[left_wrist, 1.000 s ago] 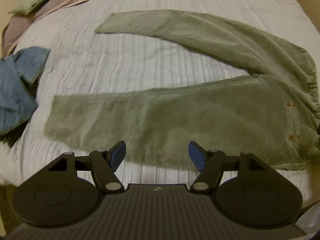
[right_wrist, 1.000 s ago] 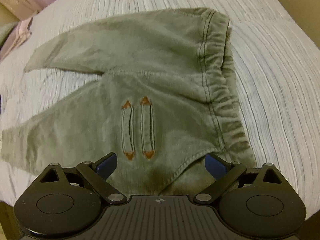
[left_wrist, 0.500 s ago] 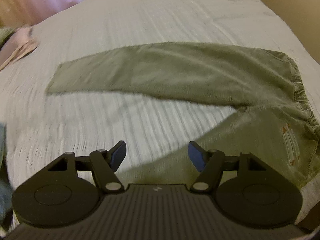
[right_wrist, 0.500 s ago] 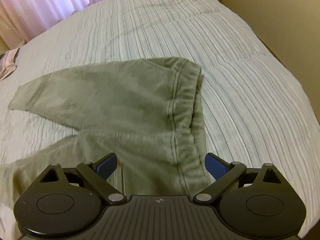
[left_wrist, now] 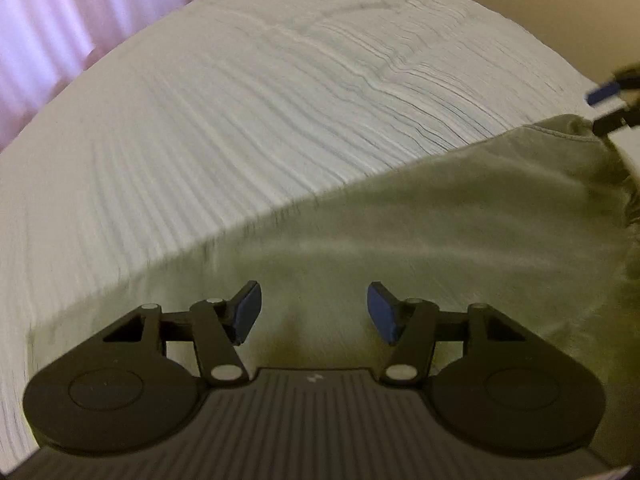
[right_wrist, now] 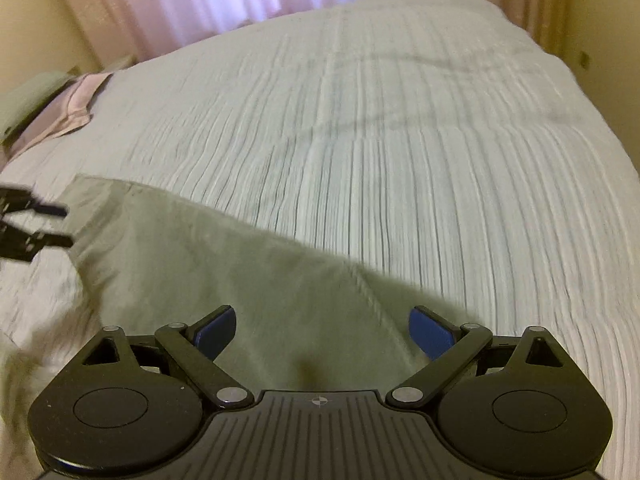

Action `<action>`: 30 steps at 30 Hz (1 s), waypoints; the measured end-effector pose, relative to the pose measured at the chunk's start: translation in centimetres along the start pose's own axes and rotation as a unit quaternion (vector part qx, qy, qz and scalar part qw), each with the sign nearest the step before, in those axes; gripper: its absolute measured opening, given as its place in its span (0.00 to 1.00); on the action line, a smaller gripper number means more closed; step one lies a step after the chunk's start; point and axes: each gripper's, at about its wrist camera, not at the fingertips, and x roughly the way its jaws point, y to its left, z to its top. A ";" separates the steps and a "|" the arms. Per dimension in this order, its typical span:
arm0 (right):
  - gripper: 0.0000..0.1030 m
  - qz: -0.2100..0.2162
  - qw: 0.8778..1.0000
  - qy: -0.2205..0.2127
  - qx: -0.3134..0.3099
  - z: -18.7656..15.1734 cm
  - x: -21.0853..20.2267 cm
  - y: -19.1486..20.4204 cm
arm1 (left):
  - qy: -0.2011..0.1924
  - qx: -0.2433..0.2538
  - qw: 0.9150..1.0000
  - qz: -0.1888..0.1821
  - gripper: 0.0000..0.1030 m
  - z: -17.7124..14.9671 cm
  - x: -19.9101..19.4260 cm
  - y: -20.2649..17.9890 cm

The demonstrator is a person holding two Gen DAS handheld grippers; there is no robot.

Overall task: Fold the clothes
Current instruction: 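Grasp one trouser leg with both grippers and lay it over the other leg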

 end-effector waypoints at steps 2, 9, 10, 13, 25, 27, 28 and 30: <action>0.93 0.011 1.000 0.007 -0.010 1.2 1.9 -0.9 | 0.003 0.023 1.000 -0.002 0.54 1.2 2.0 1.2; 0.78 0.028 0.998 0.046 -0.032 3.1 7.2 -3.3 | 0.012 0.096 0.995 -0.002 0.55 3.4 8.0 4.4; 0.78 0.029 0.998 0.050 -0.034 3.3 7.7 -3.5 | 0.014 0.107 0.994 -0.003 0.56 3.5 8.6 4.7; 0.78 0.035 0.997 0.064 -0.039 3.5 9.0 -4.1 | 0.033 0.130 0.991 -0.004 0.61 3.4 10.7 5.5; 0.22 0.032 0.995 0.071 -0.057 2.7 8.7 -3.5 | 0.029 0.200 0.979 0.012 0.06 0.2 10.5 4.4; 0.20 0.024 0.996 0.046 -0.074 2.3 6.7 -2.2 | 0.013 0.193 0.981 0.021 0.05 -0.4 8.7 4.4; 0.20 0.018 0.996 0.029 -0.085 2.0 5.4 -1.2 | 0.005 0.187 0.982 0.025 0.05 -0.8 7.6 4.4; 0.19 0.003 0.994 -0.008 -0.106 1.1 2.3 0.7 | -0.014 0.167 0.985 0.036 0.05 -1.9 4.5 4.1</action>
